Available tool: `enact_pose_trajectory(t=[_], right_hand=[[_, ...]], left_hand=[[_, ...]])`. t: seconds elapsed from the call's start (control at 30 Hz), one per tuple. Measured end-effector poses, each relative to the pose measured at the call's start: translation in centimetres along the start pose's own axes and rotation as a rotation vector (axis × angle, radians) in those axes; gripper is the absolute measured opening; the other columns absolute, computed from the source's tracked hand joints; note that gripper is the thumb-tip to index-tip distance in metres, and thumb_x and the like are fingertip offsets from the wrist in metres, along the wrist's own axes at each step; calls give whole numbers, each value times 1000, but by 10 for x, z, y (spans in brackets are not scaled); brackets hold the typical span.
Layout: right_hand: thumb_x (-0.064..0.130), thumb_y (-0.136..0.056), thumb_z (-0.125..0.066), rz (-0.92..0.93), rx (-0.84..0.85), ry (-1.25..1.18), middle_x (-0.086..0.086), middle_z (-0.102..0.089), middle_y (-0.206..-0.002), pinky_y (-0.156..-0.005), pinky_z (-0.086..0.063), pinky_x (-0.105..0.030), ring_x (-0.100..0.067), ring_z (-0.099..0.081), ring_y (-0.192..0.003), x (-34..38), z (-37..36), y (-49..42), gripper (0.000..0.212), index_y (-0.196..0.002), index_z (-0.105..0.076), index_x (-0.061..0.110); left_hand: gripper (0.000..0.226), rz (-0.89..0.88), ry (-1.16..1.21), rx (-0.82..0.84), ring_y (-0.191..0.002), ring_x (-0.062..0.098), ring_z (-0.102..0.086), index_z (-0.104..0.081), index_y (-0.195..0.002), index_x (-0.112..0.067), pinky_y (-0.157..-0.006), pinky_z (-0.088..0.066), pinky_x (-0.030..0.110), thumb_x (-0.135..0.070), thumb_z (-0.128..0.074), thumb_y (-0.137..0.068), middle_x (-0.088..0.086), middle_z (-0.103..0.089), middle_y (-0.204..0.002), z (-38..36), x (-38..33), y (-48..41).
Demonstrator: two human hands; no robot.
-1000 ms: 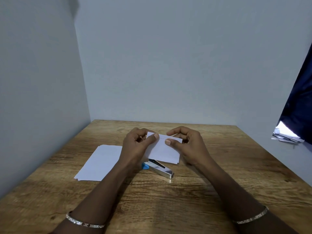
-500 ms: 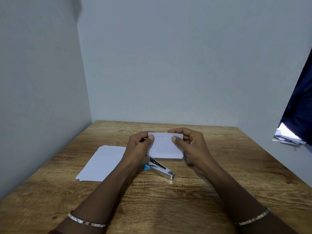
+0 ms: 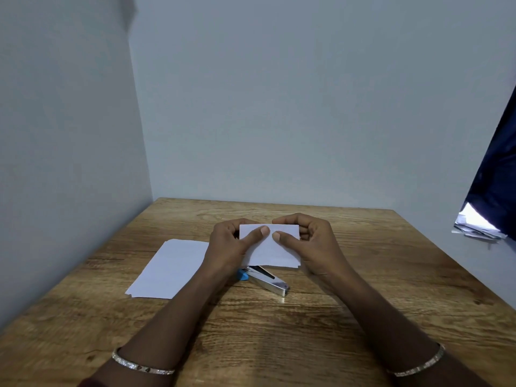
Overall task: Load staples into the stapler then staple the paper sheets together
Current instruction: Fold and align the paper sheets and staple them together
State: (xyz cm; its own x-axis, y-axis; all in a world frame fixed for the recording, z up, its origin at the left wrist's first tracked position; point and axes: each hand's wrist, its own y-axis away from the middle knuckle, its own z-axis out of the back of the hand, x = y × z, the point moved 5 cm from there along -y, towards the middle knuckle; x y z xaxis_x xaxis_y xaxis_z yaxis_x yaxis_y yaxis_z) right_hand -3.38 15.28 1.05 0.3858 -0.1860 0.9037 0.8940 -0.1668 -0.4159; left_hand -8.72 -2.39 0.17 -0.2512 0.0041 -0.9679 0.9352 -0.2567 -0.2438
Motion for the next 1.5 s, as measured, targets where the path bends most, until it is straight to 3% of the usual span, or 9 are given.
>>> enact_pose_trajectory(t=[0.13, 0.27, 0.57, 0.73, 0.83, 0.9, 1.0, 1.23, 1.5], right_hand=[[43, -71, -88, -24, -16, 0, -12, -78, -93, -74, -60, -64, -35, -76, -91, -3, 1, -1, 33, -92, -78, 20], [45, -75, -81, -55, -29, -8, -9, -79, -89, -66, -58, -47, -29, -76, -85, -5, 0, -1, 29, -92, -79, 22], [30, -85, -79, -36, -79, -59, -11, -80, -92, -69, -57, -43, -34, -77, -89, -4, 9, -4, 16, -97, -79, 20], [28, -85, -82, 21, -291, -4, -3, -82, -89, -65, -57, -41, -24, -78, -85, 4, 31, -1, 17, -95, -74, 17], [28, -91, -76, 93, -470, 116, -2, -78, -80, -61, -51, -33, -20, -74, -77, 13, 45, 5, 16, -86, -71, 14], [28, -94, -72, 149, -592, 230, 5, -69, -69, -55, -43, -17, 0, -62, -63, 21, 54, 11, 17, -81, -68, 17], [24, -97, -69, 181, -692, 323, 9, -60, -65, -49, -37, -10, 4, -54, -58, 31, 61, 18, 17, -83, -66, 14], [23, -99, -64, 189, -670, 411, -2, -72, -84, -61, -45, -31, -19, -64, -76, 28, 57, 22, 13, -95, -68, 11], [14, -97, -64, 377, -396, 705, 2, -80, -92, -61, -39, -7, -13, -71, -76, 35, 19, 26, 21, -114, -76, 18]], left_hand=[[19, 12, 2, 13, -85, 25, -76, -80, -92, -22, -80, -60, 55, -39, -77, -86, 3, -80, -87, -1, 0, 2], [24, 3, 7, 26, -92, 31, -75, -79, -99, -19, -87, -57, 59, -40, -68, -93, 8, -80, -93, -2, -1, 4], [31, -58, 22, -3, -78, 15, -71, -77, -90, -19, -68, -54, 33, -45, -62, -96, 7, -77, -86, -1, -8, 4], [7, -210, -78, -155, -70, 4, -57, -74, -91, -29, -60, -48, 13, -36, -71, -91, 3, -69, -82, 9, -14, 7], [11, -263, -298, -78, -74, 8, -60, -72, -92, -31, -66, -50, 21, -37, -77, -84, -3, -68, -84, 7, -17, 13], [22, -271, -470, 51, -87, 7, -59, -72, -92, -35, -75, -50, 29, -48, -78, -77, -11, -66, -93, 4, -17, 16], [41, -253, -692, 286, -113, 5, -50, -73, -101, -42, -97, -42, 38, -63, -77, -66, -20, -63, -109, 3, -16, 23], [33, -284, -830, 449, -121, 12, -52, -72, -113, -41, -107, -40, 49, -25, -77, -84, -15, -64, -121, 3, -15, 33], [26, -340, -784, 379, -115, 11, -54, -69, -110, -38, -106, -39, 50, -23, -73, -89, -16, -65, -115, 4, -11, 35]])
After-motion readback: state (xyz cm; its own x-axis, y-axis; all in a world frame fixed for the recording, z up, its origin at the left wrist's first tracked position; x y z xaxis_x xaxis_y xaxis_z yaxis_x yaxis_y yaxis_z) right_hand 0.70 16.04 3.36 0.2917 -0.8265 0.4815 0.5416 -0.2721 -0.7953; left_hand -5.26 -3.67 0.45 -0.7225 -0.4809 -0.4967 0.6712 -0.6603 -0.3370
